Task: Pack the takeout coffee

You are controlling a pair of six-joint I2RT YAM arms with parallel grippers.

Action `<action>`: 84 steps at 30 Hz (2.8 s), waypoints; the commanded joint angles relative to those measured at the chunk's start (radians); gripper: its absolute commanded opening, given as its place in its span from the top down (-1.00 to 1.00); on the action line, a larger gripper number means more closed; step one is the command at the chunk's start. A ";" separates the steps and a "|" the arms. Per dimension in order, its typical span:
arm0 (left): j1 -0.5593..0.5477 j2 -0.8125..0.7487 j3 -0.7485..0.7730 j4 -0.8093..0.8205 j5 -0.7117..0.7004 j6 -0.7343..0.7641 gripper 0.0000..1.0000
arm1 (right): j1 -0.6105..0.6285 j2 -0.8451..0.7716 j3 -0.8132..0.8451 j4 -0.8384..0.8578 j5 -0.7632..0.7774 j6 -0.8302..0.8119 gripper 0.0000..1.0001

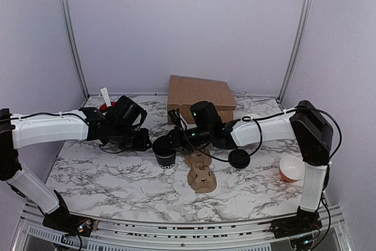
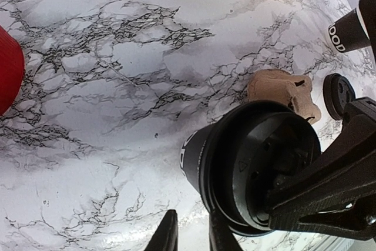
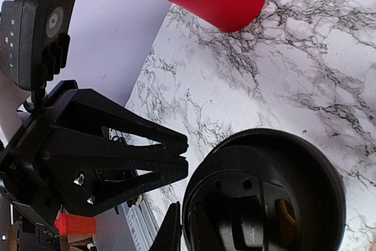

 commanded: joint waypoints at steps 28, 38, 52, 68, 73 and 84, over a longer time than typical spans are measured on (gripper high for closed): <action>0.016 -0.023 0.017 0.044 0.041 -0.010 0.63 | 0.002 -0.029 0.065 -0.109 0.023 -0.038 0.83; 0.016 -0.049 0.032 0.044 0.060 -0.011 0.63 | -0.002 -0.132 0.110 -0.250 0.134 -0.118 0.72; 0.006 -0.089 0.029 0.232 0.284 -0.024 0.93 | -0.034 -0.199 -0.002 -0.255 0.201 -0.140 0.62; 0.099 -0.072 -0.158 0.651 0.566 -0.239 1.00 | -0.040 -0.117 -0.077 0.000 0.007 0.000 0.81; 0.105 -0.082 -0.156 0.706 0.605 -0.262 1.00 | -0.041 -0.103 -0.091 0.001 0.019 0.009 0.86; 0.206 0.157 -0.364 0.911 0.702 -0.366 1.00 | -0.041 -0.083 -0.073 -0.094 0.068 -0.017 0.93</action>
